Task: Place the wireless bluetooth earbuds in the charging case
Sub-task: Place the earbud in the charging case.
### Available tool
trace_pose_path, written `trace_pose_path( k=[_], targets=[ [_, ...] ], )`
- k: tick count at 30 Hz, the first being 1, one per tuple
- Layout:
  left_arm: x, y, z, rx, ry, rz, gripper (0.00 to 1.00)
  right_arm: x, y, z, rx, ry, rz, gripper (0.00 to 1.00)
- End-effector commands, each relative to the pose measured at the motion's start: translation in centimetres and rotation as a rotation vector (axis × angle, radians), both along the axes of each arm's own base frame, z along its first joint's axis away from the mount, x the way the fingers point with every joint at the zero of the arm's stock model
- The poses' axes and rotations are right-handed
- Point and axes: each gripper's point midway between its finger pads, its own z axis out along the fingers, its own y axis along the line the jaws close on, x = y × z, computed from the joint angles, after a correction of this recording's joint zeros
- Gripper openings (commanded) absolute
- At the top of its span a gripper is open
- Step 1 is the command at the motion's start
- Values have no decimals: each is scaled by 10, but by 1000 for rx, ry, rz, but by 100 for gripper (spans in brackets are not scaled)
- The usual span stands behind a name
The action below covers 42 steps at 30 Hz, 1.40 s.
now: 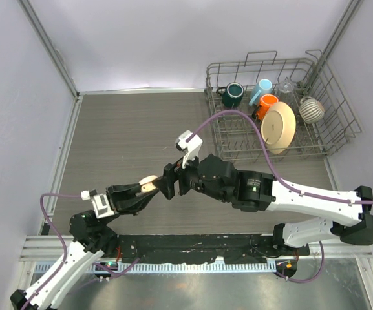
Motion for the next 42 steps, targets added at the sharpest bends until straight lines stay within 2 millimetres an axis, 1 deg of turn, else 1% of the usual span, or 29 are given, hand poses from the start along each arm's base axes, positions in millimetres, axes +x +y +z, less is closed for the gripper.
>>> trace_pose_path(
  k=[1,7,10,13,14,15,16,17,18,20,21,22,23,24,26,27,28,29,31,33,35,37,38,39,40,41,42],
  targets=[
    [-9,1,10,-17,-75,-20,0,14,2,6,55,21,-45,73],
    [-12,-3,6,-5,-87,-46,0,30,-1,11,97,44,-68,71],
    [-10,-2,3,-9,-84,-36,0,26,0,22,140,35,-34,71],
    [-5,0,0,-16,-76,-9,0,17,-6,35,183,21,10,72],
    [-3,1,-1,-19,-72,3,0,16,-8,35,188,20,11,73],
    [-2,1,0,-22,-73,9,0,15,-16,43,209,12,8,73],
    [-2,2,1,-27,-75,17,0,15,-20,45,215,8,-3,73],
    [0,3,1,-29,-74,25,0,17,-25,40,206,10,-21,73],
    [0,4,1,-30,-76,27,0,21,-37,46,223,1,-64,73],
    [1,4,0,-27,-75,35,0,27,-52,35,202,8,-122,74],
    [1,4,0,-26,-74,37,0,33,-65,38,212,-1,-175,74],
    [1,4,-1,-24,-72,39,0,35,-73,26,182,8,-205,75],
    [1,5,0,-27,-76,44,0,39,-80,20,166,16,-244,75],
    [2,5,0,-26,-75,46,0,50,-98,3,100,17,-343,75],
    [1,6,1,-29,-79,46,0,59,-113,-25,27,60,-432,75],
    [0,6,1,-28,-80,43,0,61,-120,-45,-50,80,-449,75],
    [0,5,1,-25,-77,41,0,68,-127,-65,-112,99,-484,75],
    [-1,6,2,-27,-81,38,0,71,-132,-80,-149,123,-515,74],
    [-2,6,3,-26,-80,34,0,76,-144,-115,-271,161,-550,73],
    [-4,6,4,-30,-83,31,0,76,-146,-135,-333,170,-535,73],
    [-5,7,5,-27,-82,29,0,76,-150,-160,-406,193,-519,73],
    [-6,7,5,-28,-83,31,0,76,-153,-176,-454,200,-514,73],
    [-6,8,5,-29,-83,30,0,78,-156,-184,-479,208,-519,73],
    [-6,7,4,-27,-80,30,0,79,-157,-188,-484,208,-525,73],
    [-5,7,4,-24,-78,33,0,78,-161,-197,-506,216,-528,73],
    [-4,7,4,-20,-76,34,0,82,-164,-201,-505,230,-542,73],
    [-3,6,1,-9,-65,36,0,84,-163,-204,-495,239,-543,73]
  ],
)
